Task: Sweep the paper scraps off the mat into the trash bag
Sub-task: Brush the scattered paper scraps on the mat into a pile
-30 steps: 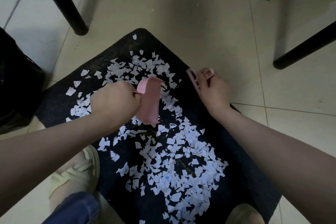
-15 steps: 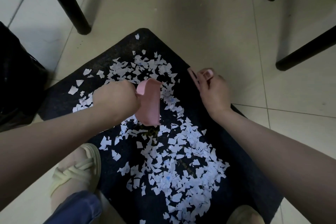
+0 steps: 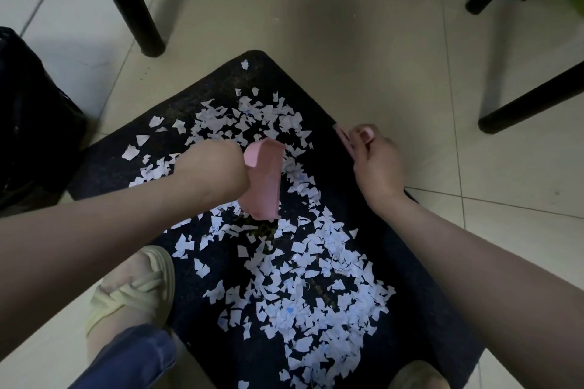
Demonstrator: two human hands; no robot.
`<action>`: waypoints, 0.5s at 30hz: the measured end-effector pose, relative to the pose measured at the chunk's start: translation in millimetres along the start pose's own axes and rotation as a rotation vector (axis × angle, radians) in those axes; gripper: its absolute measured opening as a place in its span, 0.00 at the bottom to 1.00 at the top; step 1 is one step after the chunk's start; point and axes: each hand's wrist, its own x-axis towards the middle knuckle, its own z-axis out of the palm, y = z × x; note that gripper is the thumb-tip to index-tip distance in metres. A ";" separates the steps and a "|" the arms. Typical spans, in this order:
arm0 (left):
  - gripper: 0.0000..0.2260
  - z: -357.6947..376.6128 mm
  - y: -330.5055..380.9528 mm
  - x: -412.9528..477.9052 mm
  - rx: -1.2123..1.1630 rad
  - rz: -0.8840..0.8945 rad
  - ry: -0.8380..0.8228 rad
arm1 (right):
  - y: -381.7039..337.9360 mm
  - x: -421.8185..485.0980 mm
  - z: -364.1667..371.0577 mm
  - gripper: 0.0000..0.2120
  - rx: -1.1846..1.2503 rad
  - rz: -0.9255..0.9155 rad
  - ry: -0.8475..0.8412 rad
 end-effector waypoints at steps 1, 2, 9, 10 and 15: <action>0.06 -0.3 1.4 -1.4 -0.001 -0.002 0.017 | 2.1 4.6 -1.4 0.13 -0.030 0.025 0.000; 0.05 -1.2 2.7 -2.3 -0.008 -0.002 0.036 | 5.6 10.0 -1.4 0.11 -0.075 0.048 -0.008; 0.07 -13.0 8.1 4.9 -0.032 -0.034 0.156 | -1.8 2.3 20.4 0.13 -0.089 0.058 -0.250; 0.08 -13.0 6.4 5.8 -0.025 -0.033 0.165 | -7.0 -2.8 21.0 0.14 -0.091 0.030 -0.255; 0.08 -7.8 -13.3 5.3 -0.001 -0.038 0.180 | -8.4 4.2 6.6 0.11 0.056 0.122 -0.136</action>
